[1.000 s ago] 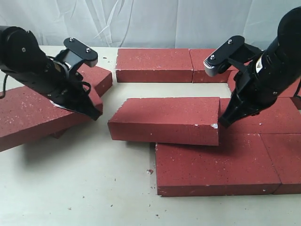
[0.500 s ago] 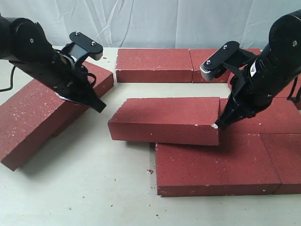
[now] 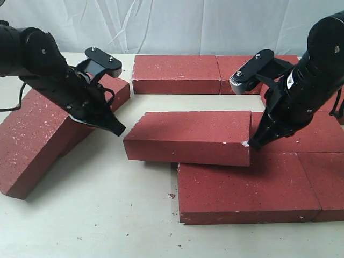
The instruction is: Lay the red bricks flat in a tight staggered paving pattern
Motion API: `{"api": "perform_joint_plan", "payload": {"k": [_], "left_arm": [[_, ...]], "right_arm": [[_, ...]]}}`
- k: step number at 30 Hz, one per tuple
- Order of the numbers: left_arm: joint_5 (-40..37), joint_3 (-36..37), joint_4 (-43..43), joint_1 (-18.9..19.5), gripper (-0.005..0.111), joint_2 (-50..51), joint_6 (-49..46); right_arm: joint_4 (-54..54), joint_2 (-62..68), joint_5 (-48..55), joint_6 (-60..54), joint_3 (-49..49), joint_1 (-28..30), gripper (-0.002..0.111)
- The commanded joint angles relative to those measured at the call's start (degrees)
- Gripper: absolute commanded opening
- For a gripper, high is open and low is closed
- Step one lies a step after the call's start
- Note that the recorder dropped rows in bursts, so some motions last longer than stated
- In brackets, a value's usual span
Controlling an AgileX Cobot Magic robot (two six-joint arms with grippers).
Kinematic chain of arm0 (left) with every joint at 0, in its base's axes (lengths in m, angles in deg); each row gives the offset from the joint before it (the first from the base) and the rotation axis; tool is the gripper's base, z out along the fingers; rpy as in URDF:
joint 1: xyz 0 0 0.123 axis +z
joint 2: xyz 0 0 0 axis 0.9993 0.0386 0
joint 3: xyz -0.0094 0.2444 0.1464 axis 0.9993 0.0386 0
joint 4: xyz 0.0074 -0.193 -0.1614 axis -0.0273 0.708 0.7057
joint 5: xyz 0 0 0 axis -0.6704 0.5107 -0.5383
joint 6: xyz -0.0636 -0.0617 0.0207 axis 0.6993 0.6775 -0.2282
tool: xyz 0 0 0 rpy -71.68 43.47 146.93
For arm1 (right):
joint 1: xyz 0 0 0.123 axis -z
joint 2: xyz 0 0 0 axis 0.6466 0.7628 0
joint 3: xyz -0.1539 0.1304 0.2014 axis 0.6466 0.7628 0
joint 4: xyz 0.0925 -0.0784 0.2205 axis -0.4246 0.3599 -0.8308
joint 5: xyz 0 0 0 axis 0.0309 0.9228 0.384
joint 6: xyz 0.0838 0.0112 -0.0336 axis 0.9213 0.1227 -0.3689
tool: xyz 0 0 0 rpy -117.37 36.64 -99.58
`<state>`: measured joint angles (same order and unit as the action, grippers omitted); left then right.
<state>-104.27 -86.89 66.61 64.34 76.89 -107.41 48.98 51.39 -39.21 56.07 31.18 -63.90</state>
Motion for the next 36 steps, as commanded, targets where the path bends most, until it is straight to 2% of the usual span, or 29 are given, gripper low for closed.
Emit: {"api": "perform_joint_plan", "payload": {"k": [1,5,14,20,24,36], "left_arm": [[0.65,-0.20,2.20,-0.09,0.000,2.45,-1.83],[0.65,-1.60,3.21,-0.09,0.000,4.79,-2.35],[-0.85,-2.41,14.02,-0.09,0.000,5.45,-12.39],[1.93,-2.30,12.29,-0.09,0.000,5.57,-12.63],[0.29,-2.30,12.54,-0.09,0.000,5.98,-12.38],[0.81,-3.37,14.21,-0.09,0.000,7.50,-13.26]], "right_arm": [[-1.26,0.01,-0.64,-1.39,0.29,0.30,-0.001],[-3.14,0.01,-0.81,-3.08,0.29,0.30,-0.001],[-5.88,0.01,-3.28,-5.52,0.29,0.30,-0.001],[-5.35,0.01,-0.60,-5.52,0.29,0.30,-0.001],[-4.75,0.01,-0.60,-5.52,0.29,0.30,-0.001],[-5.35,3.46,-5.68,-8.65,1.12,0.30,-0.001]]}}
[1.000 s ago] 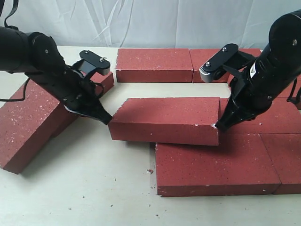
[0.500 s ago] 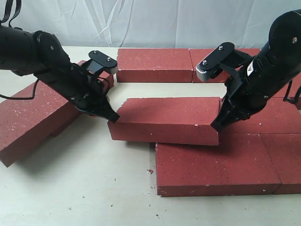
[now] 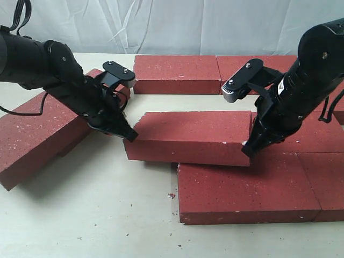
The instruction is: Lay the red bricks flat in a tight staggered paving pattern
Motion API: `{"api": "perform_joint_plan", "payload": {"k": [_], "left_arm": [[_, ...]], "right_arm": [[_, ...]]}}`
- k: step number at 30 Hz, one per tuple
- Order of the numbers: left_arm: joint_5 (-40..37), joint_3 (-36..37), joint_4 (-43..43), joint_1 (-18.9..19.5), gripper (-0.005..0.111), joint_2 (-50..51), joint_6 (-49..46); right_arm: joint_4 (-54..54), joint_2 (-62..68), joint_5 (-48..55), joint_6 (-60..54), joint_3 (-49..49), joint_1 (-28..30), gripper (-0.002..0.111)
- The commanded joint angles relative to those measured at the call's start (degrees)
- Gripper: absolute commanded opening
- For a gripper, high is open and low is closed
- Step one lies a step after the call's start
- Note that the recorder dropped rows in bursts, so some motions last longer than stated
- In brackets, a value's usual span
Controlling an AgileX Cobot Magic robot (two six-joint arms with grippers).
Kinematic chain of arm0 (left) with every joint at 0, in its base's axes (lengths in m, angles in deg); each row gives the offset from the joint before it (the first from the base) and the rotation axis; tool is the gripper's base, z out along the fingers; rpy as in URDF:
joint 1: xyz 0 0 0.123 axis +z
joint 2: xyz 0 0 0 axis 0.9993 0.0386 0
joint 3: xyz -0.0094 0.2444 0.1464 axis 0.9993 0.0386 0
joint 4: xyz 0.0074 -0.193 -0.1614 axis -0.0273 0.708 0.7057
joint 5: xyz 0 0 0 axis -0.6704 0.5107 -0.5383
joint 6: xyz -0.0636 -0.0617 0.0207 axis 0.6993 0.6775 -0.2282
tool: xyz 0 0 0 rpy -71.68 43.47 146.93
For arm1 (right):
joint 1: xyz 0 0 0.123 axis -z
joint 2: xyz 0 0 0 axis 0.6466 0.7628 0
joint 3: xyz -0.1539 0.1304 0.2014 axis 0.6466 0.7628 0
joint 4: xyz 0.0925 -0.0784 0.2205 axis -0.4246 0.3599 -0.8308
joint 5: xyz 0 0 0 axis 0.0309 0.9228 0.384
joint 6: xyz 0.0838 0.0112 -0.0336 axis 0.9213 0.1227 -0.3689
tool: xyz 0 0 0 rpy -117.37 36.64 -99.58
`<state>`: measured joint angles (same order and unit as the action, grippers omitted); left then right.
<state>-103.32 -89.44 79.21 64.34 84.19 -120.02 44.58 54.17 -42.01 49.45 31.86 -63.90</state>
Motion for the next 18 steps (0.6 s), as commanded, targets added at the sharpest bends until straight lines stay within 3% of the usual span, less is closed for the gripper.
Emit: {"api": "perform_joint_plan", "payload": {"k": [1,6,10,18], "left_arm": [[-0.13,-0.82,2.57,-0.09,0.000,0.19,-2.10],[-0.02,-0.82,6.82,-0.09,0.000,-0.67,-7.69],[0.00,-0.82,4.13,0.06,0.000,-3.69,-6.79],[-0.71,0.66,1.88,3.90,0.000,-8.59,-4.22]], "right_arm": [[-1.33,0.79,-3.91,-2.30,0.32,0.19,-0.001],[-3.04,0.91,-5.62,-2.43,-1.23,0.19,-0.001],[-3.04,0.91,-8.47,-2.43,-1.47,0.19,-0.001],[-5.54,3.18,-20.52,-2.43,-1.47,0.19,-0.001]]}}
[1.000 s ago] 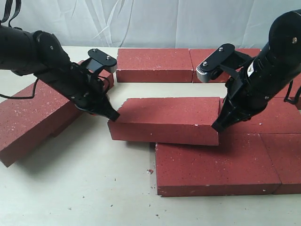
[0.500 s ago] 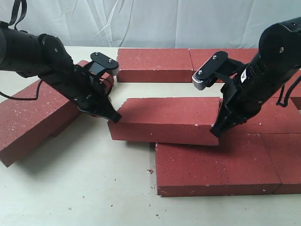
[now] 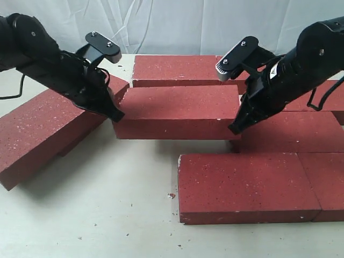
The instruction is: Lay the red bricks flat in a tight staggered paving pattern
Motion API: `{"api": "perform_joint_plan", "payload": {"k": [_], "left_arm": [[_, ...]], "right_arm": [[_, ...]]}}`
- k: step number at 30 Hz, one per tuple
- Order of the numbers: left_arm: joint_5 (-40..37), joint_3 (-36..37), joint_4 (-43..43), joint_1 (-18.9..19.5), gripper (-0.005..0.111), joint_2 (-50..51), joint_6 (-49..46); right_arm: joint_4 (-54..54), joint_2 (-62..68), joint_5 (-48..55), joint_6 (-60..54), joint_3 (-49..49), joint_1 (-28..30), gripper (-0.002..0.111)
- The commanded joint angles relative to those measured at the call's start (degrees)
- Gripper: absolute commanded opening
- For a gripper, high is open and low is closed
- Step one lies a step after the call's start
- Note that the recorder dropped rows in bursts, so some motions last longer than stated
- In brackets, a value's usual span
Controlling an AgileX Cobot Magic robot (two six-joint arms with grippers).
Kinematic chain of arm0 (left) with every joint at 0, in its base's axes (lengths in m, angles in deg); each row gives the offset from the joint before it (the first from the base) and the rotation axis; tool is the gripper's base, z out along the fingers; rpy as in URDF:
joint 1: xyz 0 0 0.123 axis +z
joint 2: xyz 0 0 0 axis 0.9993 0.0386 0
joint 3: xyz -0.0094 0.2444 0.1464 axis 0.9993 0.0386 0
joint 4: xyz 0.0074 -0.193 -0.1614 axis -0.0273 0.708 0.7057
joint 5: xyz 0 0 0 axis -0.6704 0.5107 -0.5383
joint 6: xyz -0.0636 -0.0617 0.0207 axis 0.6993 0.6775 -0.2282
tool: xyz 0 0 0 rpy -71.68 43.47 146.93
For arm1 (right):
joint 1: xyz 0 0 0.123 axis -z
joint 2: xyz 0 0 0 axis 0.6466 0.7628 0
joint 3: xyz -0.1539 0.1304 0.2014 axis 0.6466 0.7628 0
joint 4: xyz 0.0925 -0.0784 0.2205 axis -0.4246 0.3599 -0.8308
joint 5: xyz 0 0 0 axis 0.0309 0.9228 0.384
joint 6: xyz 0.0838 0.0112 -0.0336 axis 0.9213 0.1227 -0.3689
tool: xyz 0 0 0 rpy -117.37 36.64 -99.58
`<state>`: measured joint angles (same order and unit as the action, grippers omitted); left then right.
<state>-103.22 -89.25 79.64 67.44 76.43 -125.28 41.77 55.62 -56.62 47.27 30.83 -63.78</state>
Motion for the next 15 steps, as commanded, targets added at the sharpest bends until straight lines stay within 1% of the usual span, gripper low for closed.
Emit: {"api": "perform_joint_plan", "payload": {"k": [1,4,5,7,11,15], "left_arm": [[-0.56,0.71,1.26,0.78,0.000,-0.61,1.47],[2.67,1.40,0.67,0.78,0.000,0.29,1.48],[3.24,1.40,0.80,0.78,0.000,0.42,1.48],[3.53,1.40,1.31,0.78,0.000,0.75,1.48],[4.57,1.40,1.20,0.78,0.000,2.27,1.48],[7.80,1.40,1.45,0.78,0.000,3.45,1.48]], "right_arm": [[-2.73,2.24,-7.43,-0.33,-0.44,0.07,-0.001],[-2.07,6.39,-14.30,-0.33,-0.44,0.07,-0.001],[-1.41,7.22,-14.99,-0.33,-0.44,0.07,-0.001],[1.49,8.81,-15.38,-0.33,-0.44,0.07,-0.001],[2.60,9.96,-16.45,-0.33,-0.44,0.07,-0.001],[4.19,9.96,-16.16,-0.33,-0.44,0.07,-0.001]]}}
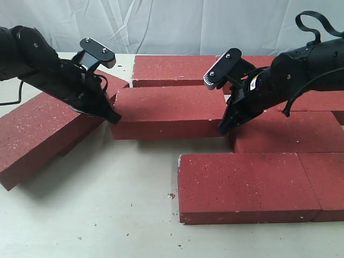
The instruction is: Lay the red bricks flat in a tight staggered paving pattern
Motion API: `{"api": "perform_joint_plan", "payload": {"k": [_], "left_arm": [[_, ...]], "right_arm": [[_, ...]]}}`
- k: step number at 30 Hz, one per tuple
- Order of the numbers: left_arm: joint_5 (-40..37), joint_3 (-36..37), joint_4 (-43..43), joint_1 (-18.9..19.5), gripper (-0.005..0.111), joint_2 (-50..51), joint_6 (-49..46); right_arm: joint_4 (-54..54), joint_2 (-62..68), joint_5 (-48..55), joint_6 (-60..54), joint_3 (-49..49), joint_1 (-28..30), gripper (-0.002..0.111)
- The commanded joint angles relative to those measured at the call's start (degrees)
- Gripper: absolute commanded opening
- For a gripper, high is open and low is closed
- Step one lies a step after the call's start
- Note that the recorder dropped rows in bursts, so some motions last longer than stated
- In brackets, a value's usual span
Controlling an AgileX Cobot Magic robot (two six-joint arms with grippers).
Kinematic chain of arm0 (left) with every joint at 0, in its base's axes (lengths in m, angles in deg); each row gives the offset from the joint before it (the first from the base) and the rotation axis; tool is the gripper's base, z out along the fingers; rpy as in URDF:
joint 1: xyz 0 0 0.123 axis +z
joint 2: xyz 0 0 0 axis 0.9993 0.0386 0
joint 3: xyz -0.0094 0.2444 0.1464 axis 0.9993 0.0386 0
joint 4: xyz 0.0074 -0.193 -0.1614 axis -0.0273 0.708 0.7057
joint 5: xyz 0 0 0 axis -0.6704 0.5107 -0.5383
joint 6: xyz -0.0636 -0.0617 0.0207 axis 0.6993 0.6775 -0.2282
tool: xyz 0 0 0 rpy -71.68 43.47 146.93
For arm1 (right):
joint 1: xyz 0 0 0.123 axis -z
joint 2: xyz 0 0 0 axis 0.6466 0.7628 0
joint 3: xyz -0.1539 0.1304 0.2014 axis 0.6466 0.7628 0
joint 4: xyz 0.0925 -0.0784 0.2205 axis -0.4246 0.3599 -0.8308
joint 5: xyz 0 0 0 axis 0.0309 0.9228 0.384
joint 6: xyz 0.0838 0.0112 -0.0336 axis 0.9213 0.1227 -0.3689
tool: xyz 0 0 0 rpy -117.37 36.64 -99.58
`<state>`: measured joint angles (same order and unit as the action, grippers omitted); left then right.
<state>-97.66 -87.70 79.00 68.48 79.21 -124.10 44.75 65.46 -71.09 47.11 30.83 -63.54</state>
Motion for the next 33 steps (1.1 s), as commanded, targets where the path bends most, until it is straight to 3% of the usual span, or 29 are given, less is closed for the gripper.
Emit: {"api": "perform_joint_plan", "payload": {"k": [1,10,23,27,29,33], "left_arm": [[2.38,-0.15,2.08,-0.26,0.000,0.67,0.30],[3.31,-0.15,1.37,-0.26,0.000,0.67,0.30],[3.47,-0.27,1.24,-0.26,0.000,-2.40,0.30],[-5.97,-0.27,1.77,-0.26,0.000,-6.81,0.30],[-13.24,-0.27,1.89,-0.26,0.000,-7.50,0.30],[-20.28,-0.27,1.48,-0.26,0.000,-6.95,0.08]], "right_arm": [[2.26,0.11,-1.41,-0.18,-0.44,-0.16,-0.001],[11.91,1.65,-0.69,0.42,-0.44,-0.05,-0.001],[11.16,-2.91,1.90,0.42,-0.91,-0.92,-0.001],[0.25,-7.72,8.07,-0.25,-2.57,-3.08,-0.001],[-5.05,-8.21,14.06,-3.88,-3.99,-4.16,-0.001],[-14.61,-6.14,25.39,-13.00,-6.30,-4.18,-0.001]]}}
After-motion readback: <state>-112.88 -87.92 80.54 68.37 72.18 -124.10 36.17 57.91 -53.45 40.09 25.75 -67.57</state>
